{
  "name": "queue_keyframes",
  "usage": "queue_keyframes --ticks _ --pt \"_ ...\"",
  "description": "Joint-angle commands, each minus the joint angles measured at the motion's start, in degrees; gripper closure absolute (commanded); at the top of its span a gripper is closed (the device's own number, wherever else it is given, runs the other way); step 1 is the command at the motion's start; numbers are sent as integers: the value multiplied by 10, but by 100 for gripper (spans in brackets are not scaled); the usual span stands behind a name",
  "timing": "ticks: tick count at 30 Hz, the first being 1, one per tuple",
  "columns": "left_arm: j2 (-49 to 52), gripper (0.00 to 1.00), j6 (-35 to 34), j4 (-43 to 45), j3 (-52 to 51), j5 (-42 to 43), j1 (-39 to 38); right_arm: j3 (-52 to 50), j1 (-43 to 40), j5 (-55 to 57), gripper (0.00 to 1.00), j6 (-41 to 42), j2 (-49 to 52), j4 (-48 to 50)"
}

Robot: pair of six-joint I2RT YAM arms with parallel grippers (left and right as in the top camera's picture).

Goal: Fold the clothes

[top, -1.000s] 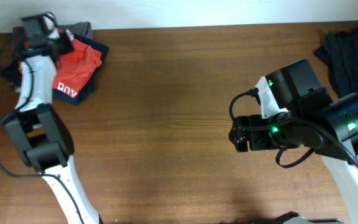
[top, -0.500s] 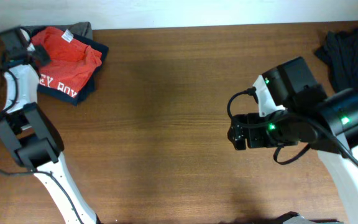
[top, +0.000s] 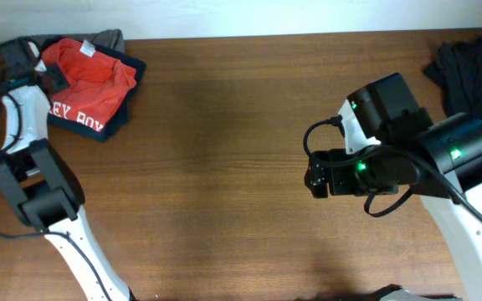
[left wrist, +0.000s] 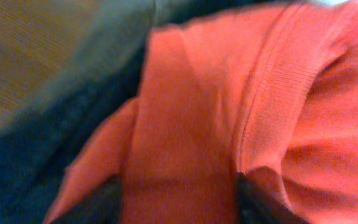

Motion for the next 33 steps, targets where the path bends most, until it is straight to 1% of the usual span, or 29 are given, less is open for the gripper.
queue_keyframes --ticks 1,3,6,8,9,10,13,19,21,23,25,28,32,33 --pt "-127 1 7 -14 2 31 4 1 4 6 11 6 -3 1" --pt "-172 1 7 -35 2 70 5 6 3 20 11 6 -6 5" --pt "-261 1 7 -92 2 146 5 39 2 38 11 6 -8 0" --pt "-327 1 7 -140 2 205 4 72 2 37 11 6 -16 -3" --pt "-384 1 7 -175 2 241 5 91 2 37 11 6 -32 -3" --pt "-411 1 7 -190 2 258 5 97 2 37 11 6 -44 -3" --pt "-490 0 7 -246 2 293 4 99 2 37 11 6 -90 -3" --pt "-620 1 10 -376 -1 309 4 94 2 38 11 21 -200 -3" --pt "-658 1 28 -408 -9 354 4 88 2 45 11 21 -241 -3" --pt "-694 1 66 -425 -28 426 4 78 2 68 11 25 -272 -3" --pt "-730 1 86 -434 -55 463 4 56 2 105 11 42 -311 -3" --pt "-789 1 85 -438 -111 467 4 15 2 133 11 65 -362 -3" --pt "-881 1 85 -431 -217 467 4 -68 2 160 11 116 -437 1" --pt "-906 1 85 -429 -246 467 4 -88 2 167 11 116 -452 4"
